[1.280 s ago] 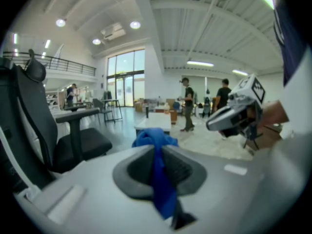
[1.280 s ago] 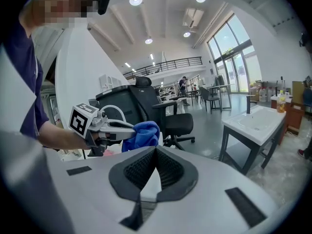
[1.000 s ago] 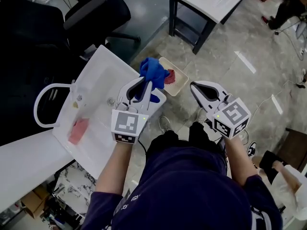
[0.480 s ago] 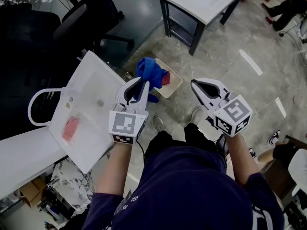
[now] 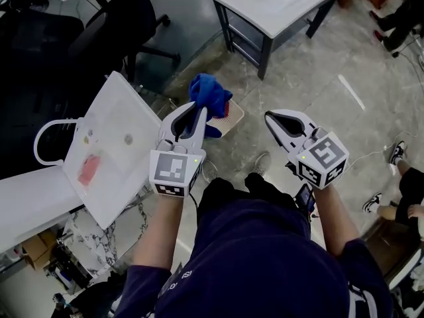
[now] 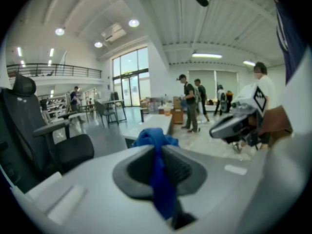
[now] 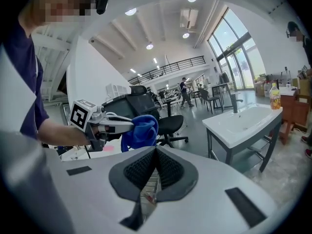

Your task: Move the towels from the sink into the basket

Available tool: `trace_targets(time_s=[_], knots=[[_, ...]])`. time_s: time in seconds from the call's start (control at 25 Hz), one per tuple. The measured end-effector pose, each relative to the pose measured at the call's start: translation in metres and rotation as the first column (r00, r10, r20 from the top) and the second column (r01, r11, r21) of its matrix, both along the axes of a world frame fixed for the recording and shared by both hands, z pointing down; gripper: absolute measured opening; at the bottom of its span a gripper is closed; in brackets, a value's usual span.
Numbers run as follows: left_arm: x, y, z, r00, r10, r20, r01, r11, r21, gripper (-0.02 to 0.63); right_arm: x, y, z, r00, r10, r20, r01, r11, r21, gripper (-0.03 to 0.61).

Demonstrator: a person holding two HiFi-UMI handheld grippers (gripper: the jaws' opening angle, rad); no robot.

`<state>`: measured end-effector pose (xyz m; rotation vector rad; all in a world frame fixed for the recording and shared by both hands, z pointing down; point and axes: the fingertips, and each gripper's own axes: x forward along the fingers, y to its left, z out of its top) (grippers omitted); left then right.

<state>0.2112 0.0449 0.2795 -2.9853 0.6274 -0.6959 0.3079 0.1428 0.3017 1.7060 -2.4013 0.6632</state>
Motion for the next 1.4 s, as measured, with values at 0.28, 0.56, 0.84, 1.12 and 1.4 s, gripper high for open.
trace_targets(time_s=[0.28, 0.56, 0.84, 1.12, 1.4], knots=[[0.032, -0.005, 0.008, 0.999, -0.033, -0.018, 0.032, 0.999, -0.031, 0.046, 0.032, -0.012, 0.005, 1.000, -0.016, 0.003, 0.016, 1.000, -0.015, 0.006], [0.047, -0.031, 0.026, 0.997, -0.064, -0.046, 0.061, 0.996, -0.062, 0.046, 0.040, -0.042, 0.013, 0.999, -0.049, -0.011, 0.048, 0.998, -0.043, 0.006], [0.049, -0.086, 0.044, 0.993, -0.094, -0.072, 0.087, 0.991, -0.099, 0.046, 0.043, -0.104, 0.026, 0.996, -0.081, -0.029, 0.079, 0.993, -0.083, 0.006], [0.032, -0.134, 0.068, 0.988, -0.140, -0.071, 0.130, 0.983, -0.129, 0.046, 0.029, -0.159, 0.044, 0.992, -0.126, -0.026, 0.123, 0.986, -0.111, 0.006], [0.025, -0.161, 0.088, 0.972, -0.227, -0.063, 0.212, 0.958, -0.194, 0.046, 0.025, -0.194, 0.058, 0.978, -0.208, -0.021, 0.202, 0.967, -0.153, 0.006]])
